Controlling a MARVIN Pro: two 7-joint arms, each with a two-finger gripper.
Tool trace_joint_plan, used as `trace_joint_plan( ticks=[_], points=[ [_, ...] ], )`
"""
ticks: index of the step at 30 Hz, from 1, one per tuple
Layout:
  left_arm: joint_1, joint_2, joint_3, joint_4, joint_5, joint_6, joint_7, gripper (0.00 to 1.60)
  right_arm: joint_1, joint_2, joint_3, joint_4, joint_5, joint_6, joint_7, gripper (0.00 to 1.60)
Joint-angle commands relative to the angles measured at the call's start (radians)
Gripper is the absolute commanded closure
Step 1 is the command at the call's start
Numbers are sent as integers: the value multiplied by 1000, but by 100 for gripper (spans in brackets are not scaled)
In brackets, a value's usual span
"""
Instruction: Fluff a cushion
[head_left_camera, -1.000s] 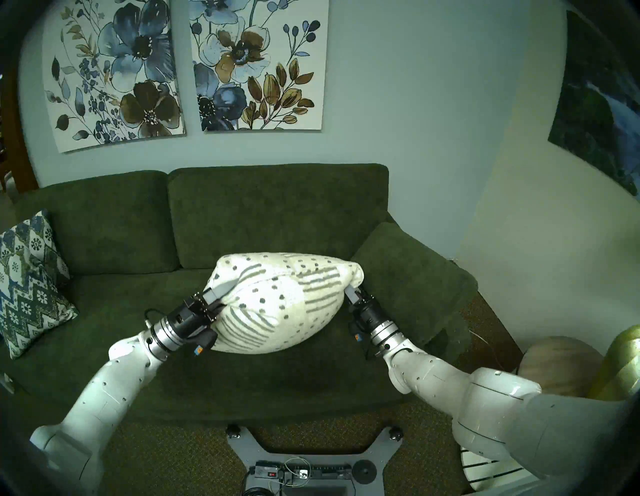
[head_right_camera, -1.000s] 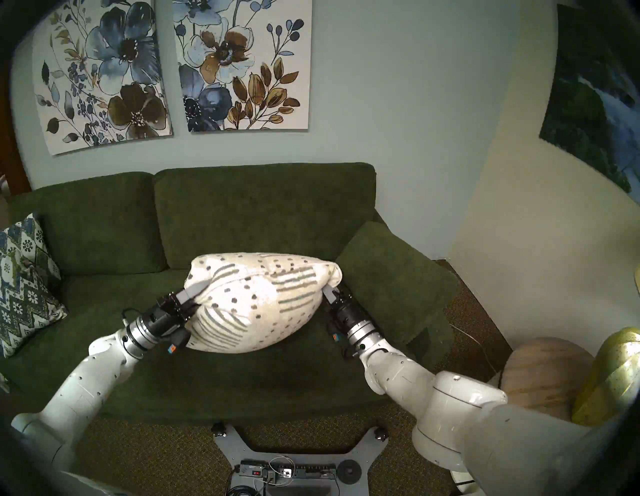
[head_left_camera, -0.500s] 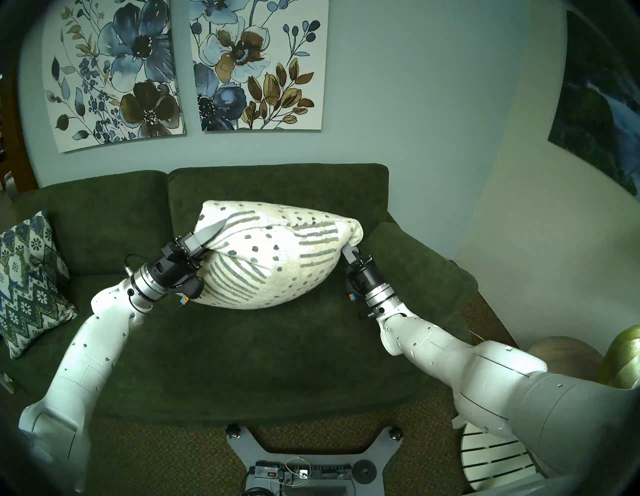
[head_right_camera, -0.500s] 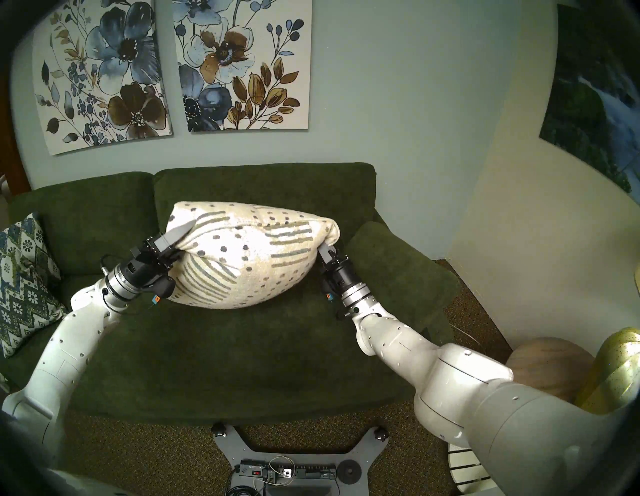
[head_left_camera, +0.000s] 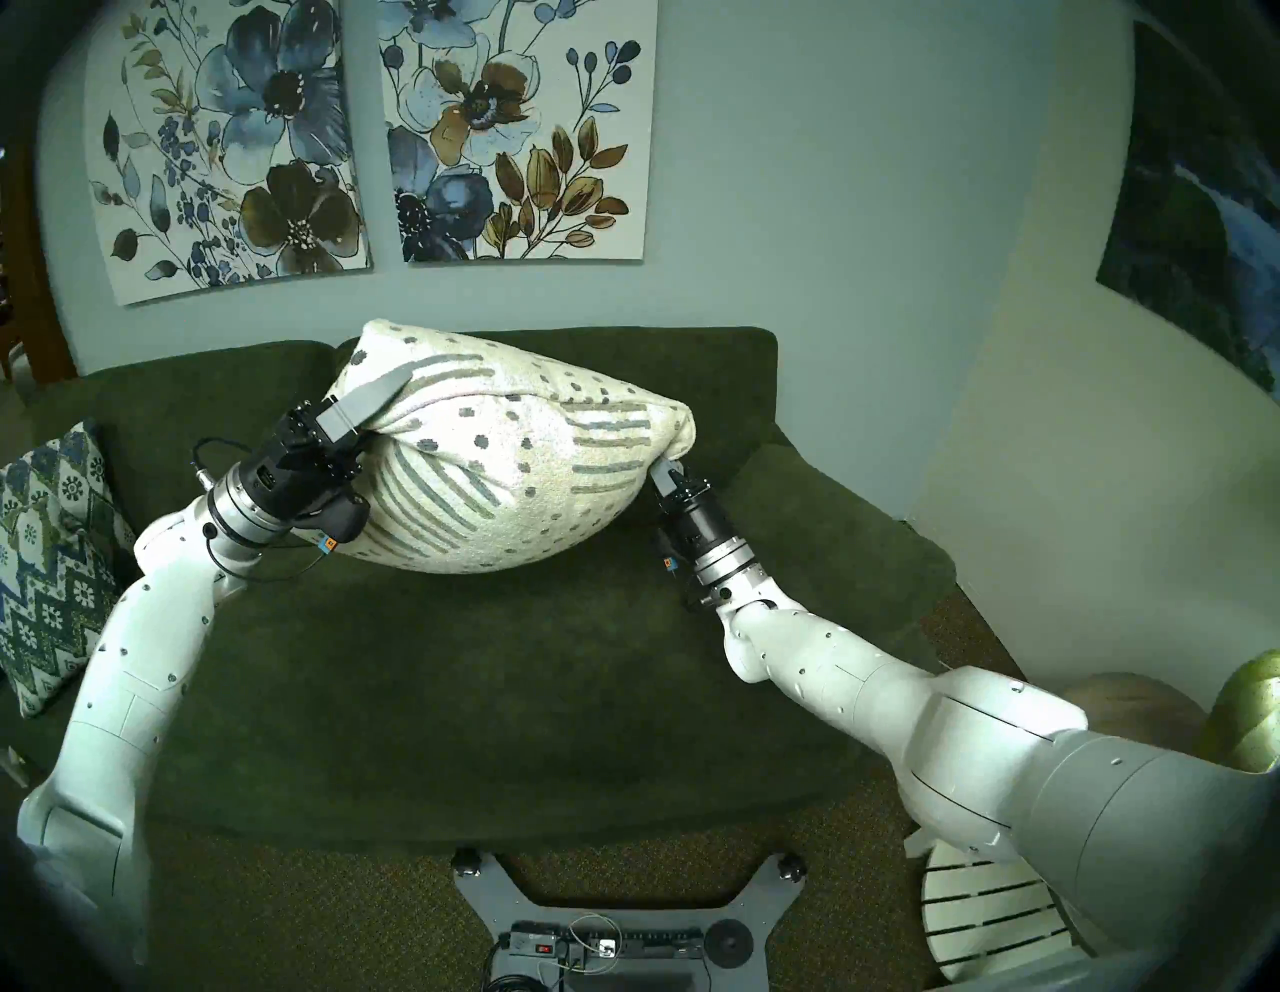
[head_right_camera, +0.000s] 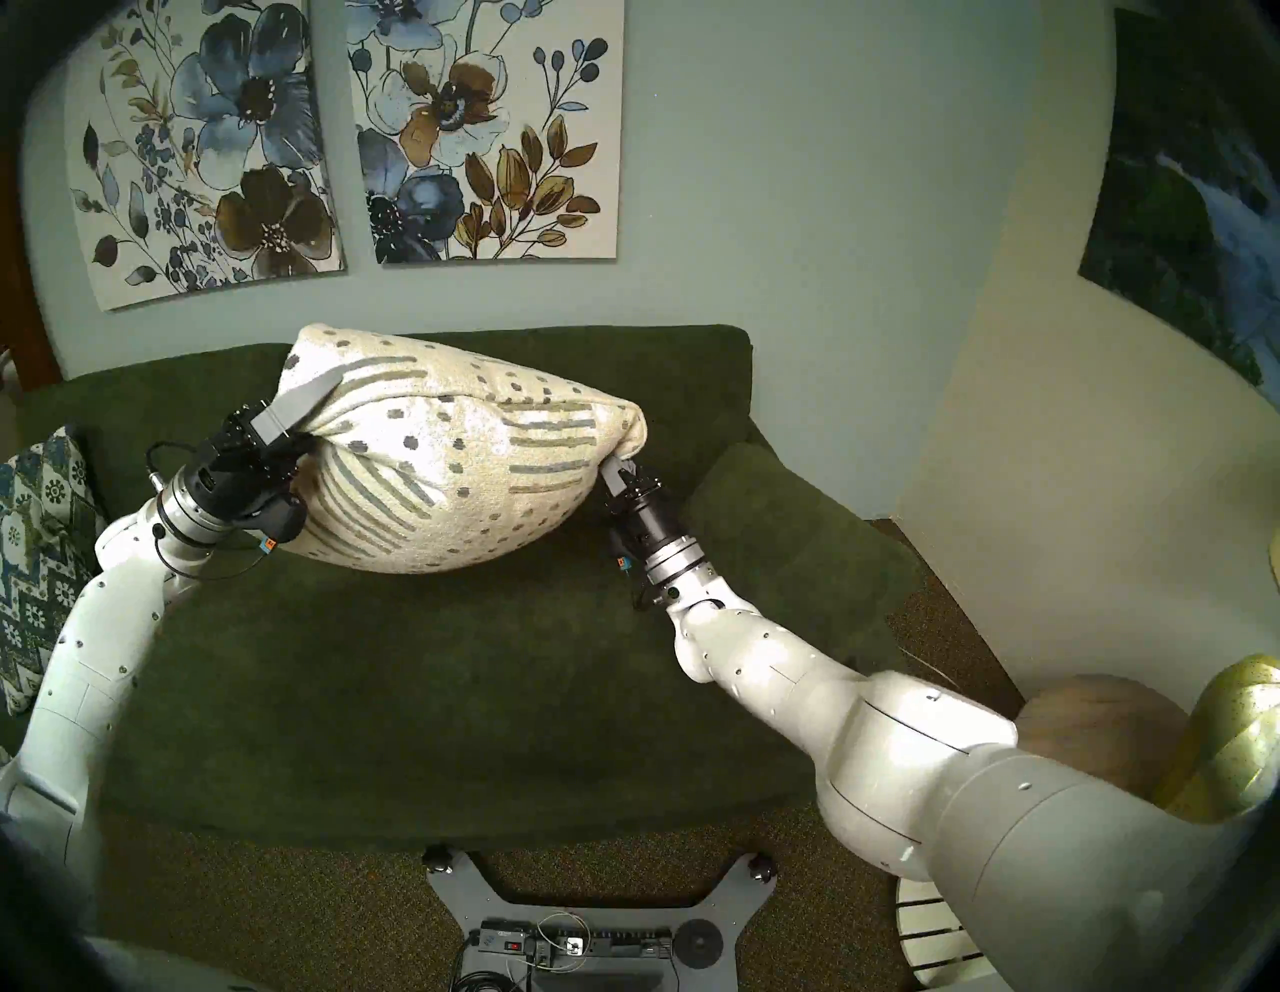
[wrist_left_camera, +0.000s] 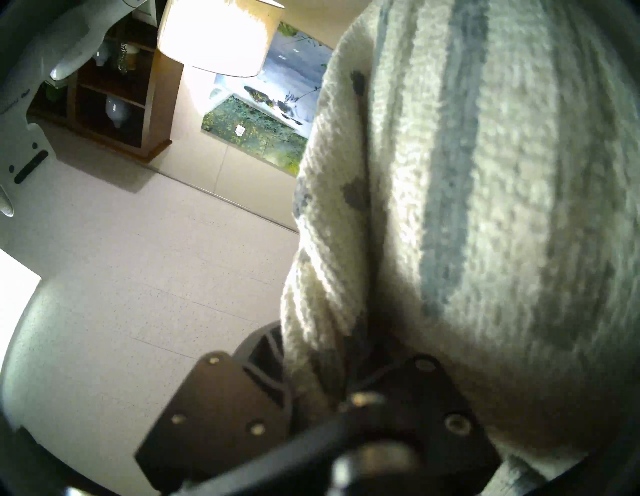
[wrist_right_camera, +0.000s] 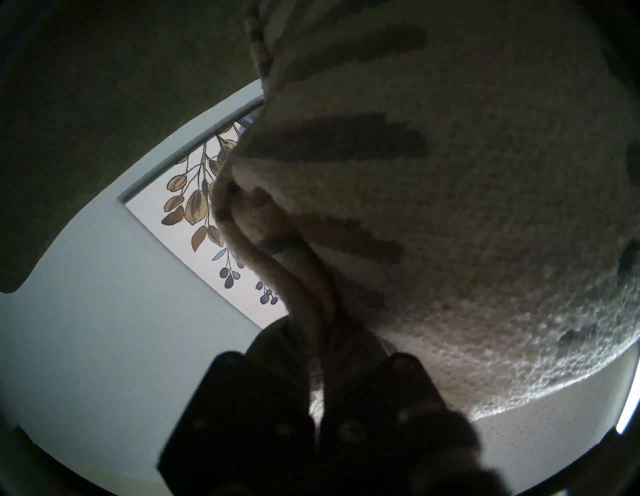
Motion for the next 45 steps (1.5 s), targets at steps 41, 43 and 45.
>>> trace_joint_plan(
  ticks=[41,43,45],
  points=[
    [193,-162,232,628,130,-12,-70,160,-299,62,-236,268,-148,-49,158,160],
    [161,-157,221,612,124,-27,-58,160,-276,64,-228,270,-142,-67,158,160],
    [158,-148,203,570,116,-39,-41,160,-249,64,-219,266,-135,-83,156,160]
  ],
)
